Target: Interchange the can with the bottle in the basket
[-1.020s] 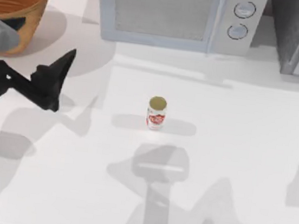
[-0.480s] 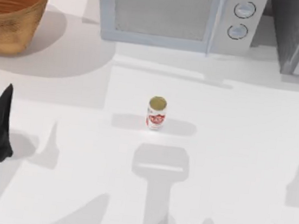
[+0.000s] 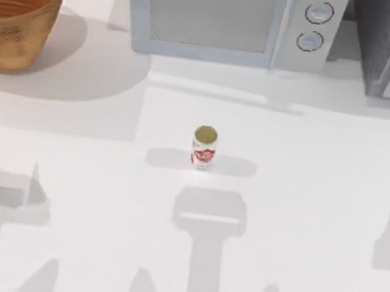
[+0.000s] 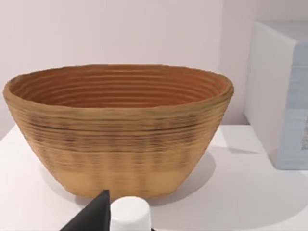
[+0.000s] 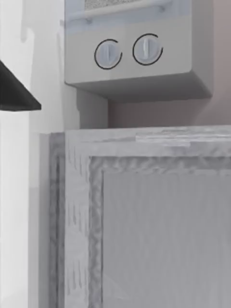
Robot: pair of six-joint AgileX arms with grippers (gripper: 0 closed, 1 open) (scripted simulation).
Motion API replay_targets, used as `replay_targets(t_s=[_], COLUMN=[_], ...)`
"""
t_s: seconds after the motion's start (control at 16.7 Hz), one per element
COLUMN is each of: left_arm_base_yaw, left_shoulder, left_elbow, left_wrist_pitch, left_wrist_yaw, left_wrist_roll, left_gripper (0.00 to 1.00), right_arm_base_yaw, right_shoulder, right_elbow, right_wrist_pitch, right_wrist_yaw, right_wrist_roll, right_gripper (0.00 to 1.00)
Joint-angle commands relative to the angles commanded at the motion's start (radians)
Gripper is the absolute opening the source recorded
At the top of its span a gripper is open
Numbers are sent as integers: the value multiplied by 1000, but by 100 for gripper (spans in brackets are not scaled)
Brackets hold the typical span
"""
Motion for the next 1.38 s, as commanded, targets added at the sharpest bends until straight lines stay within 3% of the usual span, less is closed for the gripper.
replay_targets(t_s=[0.36, 0.6, 0.9, 1.38], left_arm_base_yaw=[0, 34, 101, 233], left_shoulder=[13, 144, 444, 1077], left_elbow=[0, -23, -42, -73], left_wrist_pitch=[7, 105, 387, 994], left_wrist_yaw=[2, 22, 91, 246], left_wrist_roll=[1, 9, 32, 70], left_gripper=[100, 100, 100, 100], right_arm_base_yaw=[0, 0, 0, 0], right_shoulder=[0, 0, 0, 0], right_elbow=[0, 0, 0, 0], right_wrist_pitch=[0, 0, 0, 0], right_wrist_yaw=[0, 0, 0, 0], right_wrist_roll=[0, 0, 0, 0], right_gripper=[100, 100, 100, 100])
